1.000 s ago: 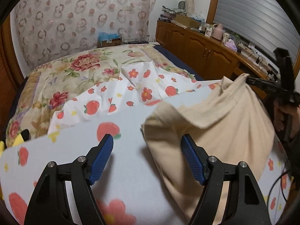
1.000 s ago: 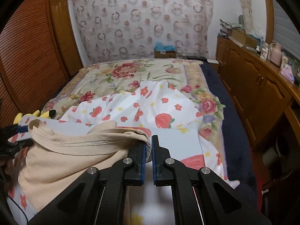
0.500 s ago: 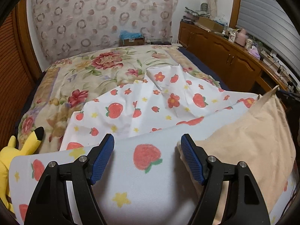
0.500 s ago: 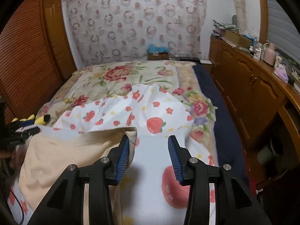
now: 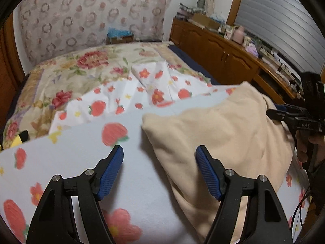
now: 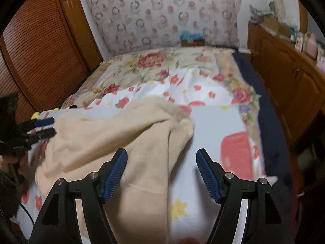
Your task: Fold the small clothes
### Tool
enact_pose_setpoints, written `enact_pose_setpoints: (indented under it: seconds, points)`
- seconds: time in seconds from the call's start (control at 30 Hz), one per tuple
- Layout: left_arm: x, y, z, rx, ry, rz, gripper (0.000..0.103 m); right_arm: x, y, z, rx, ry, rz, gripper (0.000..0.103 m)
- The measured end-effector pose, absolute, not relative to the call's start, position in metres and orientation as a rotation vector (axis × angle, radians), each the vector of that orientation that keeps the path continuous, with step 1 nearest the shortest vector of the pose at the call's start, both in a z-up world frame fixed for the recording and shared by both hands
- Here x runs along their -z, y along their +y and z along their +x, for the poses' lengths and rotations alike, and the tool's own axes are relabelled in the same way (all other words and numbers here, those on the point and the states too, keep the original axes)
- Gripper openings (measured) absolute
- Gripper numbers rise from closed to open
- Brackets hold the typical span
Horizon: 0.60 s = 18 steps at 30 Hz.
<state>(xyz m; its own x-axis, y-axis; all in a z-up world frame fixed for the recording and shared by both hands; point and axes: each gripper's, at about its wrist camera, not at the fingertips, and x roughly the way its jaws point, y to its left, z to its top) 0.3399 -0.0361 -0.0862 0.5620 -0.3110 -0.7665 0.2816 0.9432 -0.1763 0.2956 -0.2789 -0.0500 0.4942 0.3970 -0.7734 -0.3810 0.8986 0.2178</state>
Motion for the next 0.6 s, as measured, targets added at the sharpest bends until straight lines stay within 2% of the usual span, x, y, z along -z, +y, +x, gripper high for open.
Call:
enact_pose_setpoints:
  seconds: [0.13, 0.23, 0.3, 0.4, 0.5, 0.53, 0.6]
  points:
    - [0.093, -0.041, 0.341, 0.381, 0.94, -0.069, 0.063, 0.06, -0.282, 0.311, -0.497, 0.983, 0.045, 0.072]
    - [0.094, -0.043, 0.34, 0.391, 0.938, -0.074, 0.059, 0.06, -0.279, 0.316, -0.513, 0.984, 0.029, 0.069]
    - [0.093, -0.044, 0.339, 0.397, 0.936, -0.078, 0.057, 0.059, -0.275, 0.317, -0.535, 0.982, 0.013, 0.061]
    - [0.094, -0.047, 0.337, 0.422, 0.936, -0.095, 0.048, 0.062, -0.267, 0.316, -0.584, 0.982, -0.021, 0.03]
    - [0.094, -0.049, 0.335, 0.45, 0.938, -0.117, 0.03, 0.062, -0.266, 0.317, -0.623, 0.963, -0.036, 0.018]
    - [0.093, -0.049, 0.335, 0.456, 0.936, -0.119, 0.013, 0.062, -0.267, 0.317, -0.619, 0.949, -0.041, 0.018]
    - [0.084, -0.047, 0.329, 0.466, 0.908, -0.131, 0.01, 0.06, -0.273, 0.319, -0.617, 0.917, -0.008, 0.016]
